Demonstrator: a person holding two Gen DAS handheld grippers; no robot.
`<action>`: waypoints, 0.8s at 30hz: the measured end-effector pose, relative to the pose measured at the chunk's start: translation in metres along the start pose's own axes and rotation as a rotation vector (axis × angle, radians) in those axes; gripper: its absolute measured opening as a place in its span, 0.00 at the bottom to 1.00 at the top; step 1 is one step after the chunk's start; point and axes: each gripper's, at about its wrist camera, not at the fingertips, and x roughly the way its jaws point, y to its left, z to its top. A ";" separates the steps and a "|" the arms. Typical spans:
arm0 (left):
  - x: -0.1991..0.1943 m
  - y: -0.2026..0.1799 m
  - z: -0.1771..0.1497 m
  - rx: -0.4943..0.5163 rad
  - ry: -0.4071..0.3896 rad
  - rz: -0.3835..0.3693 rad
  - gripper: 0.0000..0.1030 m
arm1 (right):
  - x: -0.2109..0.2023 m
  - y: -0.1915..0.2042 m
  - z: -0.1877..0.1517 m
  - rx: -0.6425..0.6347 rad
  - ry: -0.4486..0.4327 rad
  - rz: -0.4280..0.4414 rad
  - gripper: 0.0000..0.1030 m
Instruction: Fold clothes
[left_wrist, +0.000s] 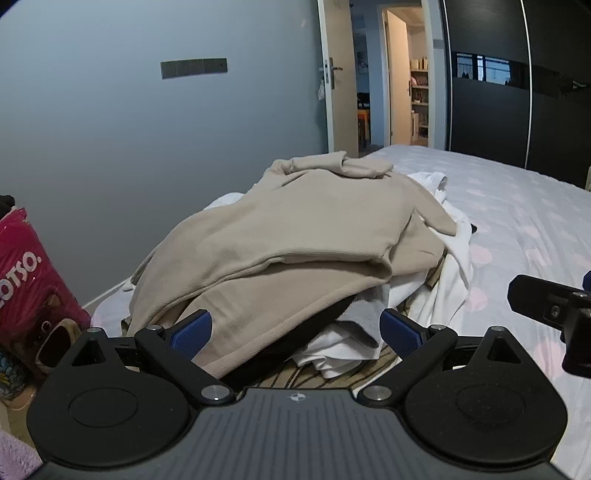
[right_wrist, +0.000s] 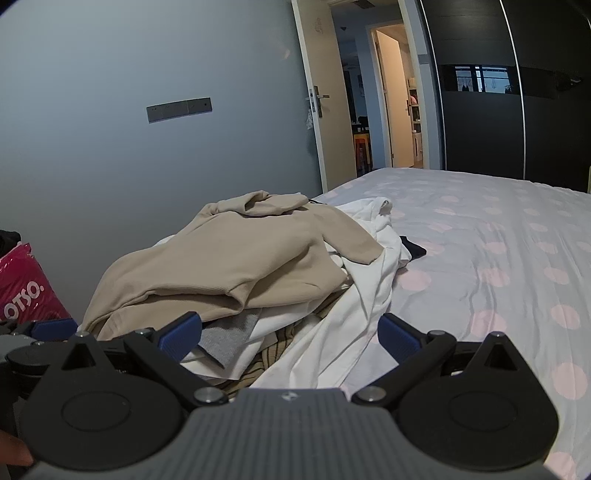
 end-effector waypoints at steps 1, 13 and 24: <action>-0.001 -0.002 0.000 0.005 0.004 0.004 0.96 | 0.001 0.000 0.000 -0.001 0.000 -0.001 0.99; -0.002 -0.005 -0.001 0.036 0.033 0.019 0.96 | -0.003 -0.001 -0.008 -0.002 0.003 0.015 0.99; -0.004 -0.005 0.001 0.034 0.046 0.028 0.96 | -0.005 -0.005 -0.009 -0.005 0.023 -0.007 0.99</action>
